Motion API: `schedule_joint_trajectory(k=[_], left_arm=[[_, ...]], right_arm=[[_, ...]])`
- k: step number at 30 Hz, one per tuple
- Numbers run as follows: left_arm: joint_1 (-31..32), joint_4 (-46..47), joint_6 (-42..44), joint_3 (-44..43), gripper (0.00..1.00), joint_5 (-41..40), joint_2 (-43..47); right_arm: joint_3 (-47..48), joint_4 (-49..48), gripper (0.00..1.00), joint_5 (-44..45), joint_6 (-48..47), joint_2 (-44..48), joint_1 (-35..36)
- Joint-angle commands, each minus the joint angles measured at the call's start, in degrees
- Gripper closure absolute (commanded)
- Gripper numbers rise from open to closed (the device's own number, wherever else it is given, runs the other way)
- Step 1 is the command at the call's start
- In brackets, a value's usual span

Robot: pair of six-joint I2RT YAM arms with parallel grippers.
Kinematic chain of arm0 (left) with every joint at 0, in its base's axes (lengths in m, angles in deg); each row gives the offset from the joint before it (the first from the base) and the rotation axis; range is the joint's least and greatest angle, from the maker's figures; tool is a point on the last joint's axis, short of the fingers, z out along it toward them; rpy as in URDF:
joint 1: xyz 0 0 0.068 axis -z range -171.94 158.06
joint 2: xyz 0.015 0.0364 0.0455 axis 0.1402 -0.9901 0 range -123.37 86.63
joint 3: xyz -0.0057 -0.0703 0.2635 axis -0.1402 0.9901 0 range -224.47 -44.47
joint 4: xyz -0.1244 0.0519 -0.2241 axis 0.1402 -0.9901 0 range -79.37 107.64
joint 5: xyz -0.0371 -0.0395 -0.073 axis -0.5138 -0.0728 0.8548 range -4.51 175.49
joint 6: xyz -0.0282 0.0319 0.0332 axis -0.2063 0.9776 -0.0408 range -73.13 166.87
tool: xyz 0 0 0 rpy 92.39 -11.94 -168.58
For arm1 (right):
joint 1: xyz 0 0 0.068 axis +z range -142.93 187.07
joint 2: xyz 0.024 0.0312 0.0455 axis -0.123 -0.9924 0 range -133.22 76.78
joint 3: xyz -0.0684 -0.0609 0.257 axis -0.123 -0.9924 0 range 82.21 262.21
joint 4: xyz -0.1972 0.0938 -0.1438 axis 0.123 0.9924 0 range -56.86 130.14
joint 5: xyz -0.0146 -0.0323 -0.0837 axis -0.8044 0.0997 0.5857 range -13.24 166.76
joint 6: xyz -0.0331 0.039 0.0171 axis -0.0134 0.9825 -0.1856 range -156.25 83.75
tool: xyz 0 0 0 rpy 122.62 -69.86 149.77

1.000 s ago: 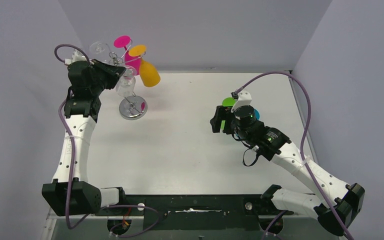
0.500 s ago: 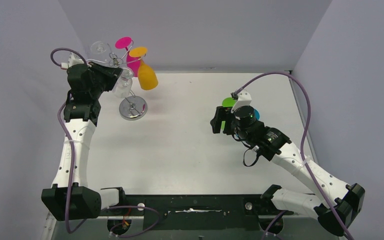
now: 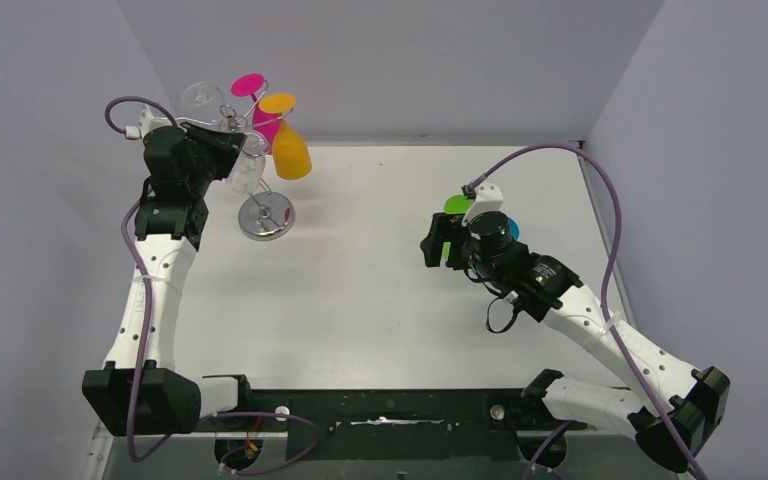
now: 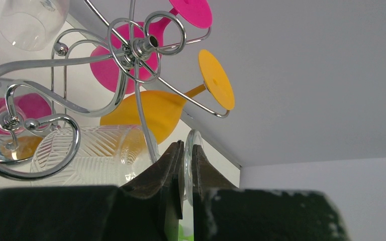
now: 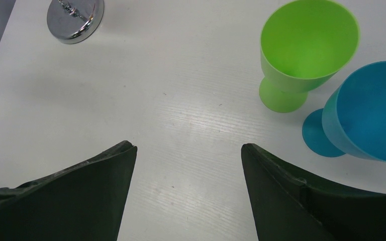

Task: Take the wine glass off the wine glass rack
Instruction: Pick up the wine glass from the wine rack.

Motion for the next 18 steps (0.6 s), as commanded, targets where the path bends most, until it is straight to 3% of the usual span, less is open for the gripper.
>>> schedule_joint_trajectory(k=[1,10,18], left_arm=[[2.2,11.0,0.2,-4.4,1.0,-4.5,-0.5],[5.0,13.1,-0.3,-2.8,1.0,-11.7,0.5],[6.6,13.9,0.3,-3.6,1.0,-12.1,-0.7]], right_arm=[[0.9,-1.6,0.22,1.0,-0.7,0.4,-0.4],[1.2,-1.3,0.22,0.8,-1.0,0.0,-0.6],[1.2,-1.1,0.22,0.8,-0.8,0.1,-0.6]])
